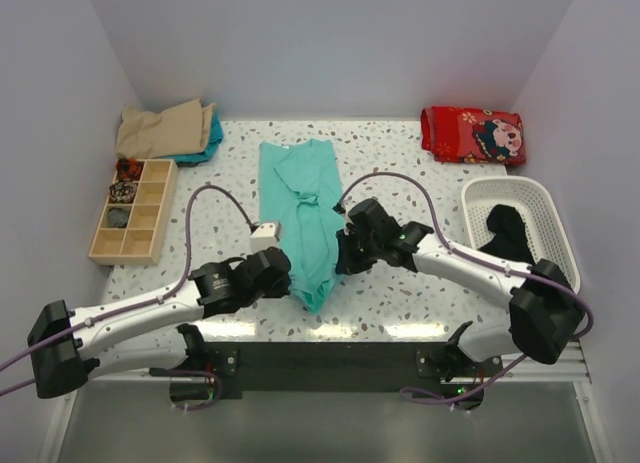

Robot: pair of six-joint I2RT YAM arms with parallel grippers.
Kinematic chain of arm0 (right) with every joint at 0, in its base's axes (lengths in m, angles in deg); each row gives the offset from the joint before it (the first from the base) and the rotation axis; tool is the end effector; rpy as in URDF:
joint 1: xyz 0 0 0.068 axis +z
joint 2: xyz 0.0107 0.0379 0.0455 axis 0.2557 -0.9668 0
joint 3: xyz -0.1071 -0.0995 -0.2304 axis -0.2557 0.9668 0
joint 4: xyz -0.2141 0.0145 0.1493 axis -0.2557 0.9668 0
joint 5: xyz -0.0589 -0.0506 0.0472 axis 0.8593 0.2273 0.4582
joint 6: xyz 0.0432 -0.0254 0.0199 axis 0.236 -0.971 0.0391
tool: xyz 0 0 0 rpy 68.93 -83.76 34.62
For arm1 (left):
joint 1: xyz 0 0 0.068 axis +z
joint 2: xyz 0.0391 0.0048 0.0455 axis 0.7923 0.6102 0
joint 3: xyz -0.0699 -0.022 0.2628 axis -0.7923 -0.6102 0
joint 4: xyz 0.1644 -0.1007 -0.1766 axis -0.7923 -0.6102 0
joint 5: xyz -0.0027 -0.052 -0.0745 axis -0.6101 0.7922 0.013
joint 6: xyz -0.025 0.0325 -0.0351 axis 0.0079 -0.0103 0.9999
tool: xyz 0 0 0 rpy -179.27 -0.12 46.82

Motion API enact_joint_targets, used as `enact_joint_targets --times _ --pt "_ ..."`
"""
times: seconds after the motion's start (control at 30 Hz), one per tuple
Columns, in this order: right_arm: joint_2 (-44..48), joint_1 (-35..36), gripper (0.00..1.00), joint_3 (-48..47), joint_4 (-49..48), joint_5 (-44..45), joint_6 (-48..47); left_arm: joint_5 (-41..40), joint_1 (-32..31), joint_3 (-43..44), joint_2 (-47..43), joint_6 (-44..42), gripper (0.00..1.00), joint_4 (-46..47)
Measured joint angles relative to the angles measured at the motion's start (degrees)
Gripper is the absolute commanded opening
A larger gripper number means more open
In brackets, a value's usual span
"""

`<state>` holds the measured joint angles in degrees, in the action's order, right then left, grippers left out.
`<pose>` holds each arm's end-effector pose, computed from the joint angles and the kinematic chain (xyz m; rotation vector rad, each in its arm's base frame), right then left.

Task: Fold and stack the t-shirts
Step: Fold the folded rectangular tshirt in 1/3 of the way

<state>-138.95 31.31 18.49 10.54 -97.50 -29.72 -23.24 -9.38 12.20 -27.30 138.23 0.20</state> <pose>0.1897 0.2062 0.2277 -0.5076 2.5465 0.7354 0.1049 -0.1656 0.2307 -0.0844 2.4213 -0.4858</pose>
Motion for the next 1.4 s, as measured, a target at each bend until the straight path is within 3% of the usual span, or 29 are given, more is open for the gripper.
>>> enact_joint_targets --times 0.33,0.9,0.97,1.0,1.03,1.07,1.1,1.13,1.3,1.4 --pt "-9.7 -2.5 0.0 -12.1 3.3 6.3 -6.9 0.7 15.6 1.7 5.7 -10.0 0.07 4.4" --pt "-27.6 -14.4 0.0 -28.3 4.7 2.3 -13.2 9.2 29.5 9.1 23.6 -20.9 0.06 16.7" --pt "-30.0 -14.7 0.09 -30.2 4.7 1.3 -13.5 10.1 30.8 10.3 26.0 -21.7 0.08 18.0" --pt "-31.2 -14.8 0.24 -30.9 4.8 1.0 -13.7 10.5 31.5 10.8 27.1 -22.0 0.09 18.3" --pt "-32.1 -14.8 0.3 -31.5 4.8 0.8 -13.8 10.7 31.9 11.1 28.1 -22.2 0.11 18.8" --pt "-33.2 -15.0 0.34 -32.2 4.9 0.2 -14.2 11.2 32.7 11.5 29.4 -22.6 0.19 19.4" --pt "-34.1 -15.1 0.42 -32.5 4.8 0.0 -14.2 11.5 33.3 11.8 30.5 -22.8 0.75 19.7" --pt "-34.7 -15.2 0.48 -32.7 4.8 0.0 -14.2 11.6 33.8 12.1 31.3 -23.2 1.0 19.9" --pt "-35.4 -16.3 0.52 -33.2 4.6 1.5 -14.7 10.9 37.1 14.2 35.3 -24.2 1.0 19.7" --pt "-34.9 -17.0 0.59 -34.0 4.2 4.3 -15.3 8.3 38.1 16.0 35.1 -24.9 1.0 19.0"
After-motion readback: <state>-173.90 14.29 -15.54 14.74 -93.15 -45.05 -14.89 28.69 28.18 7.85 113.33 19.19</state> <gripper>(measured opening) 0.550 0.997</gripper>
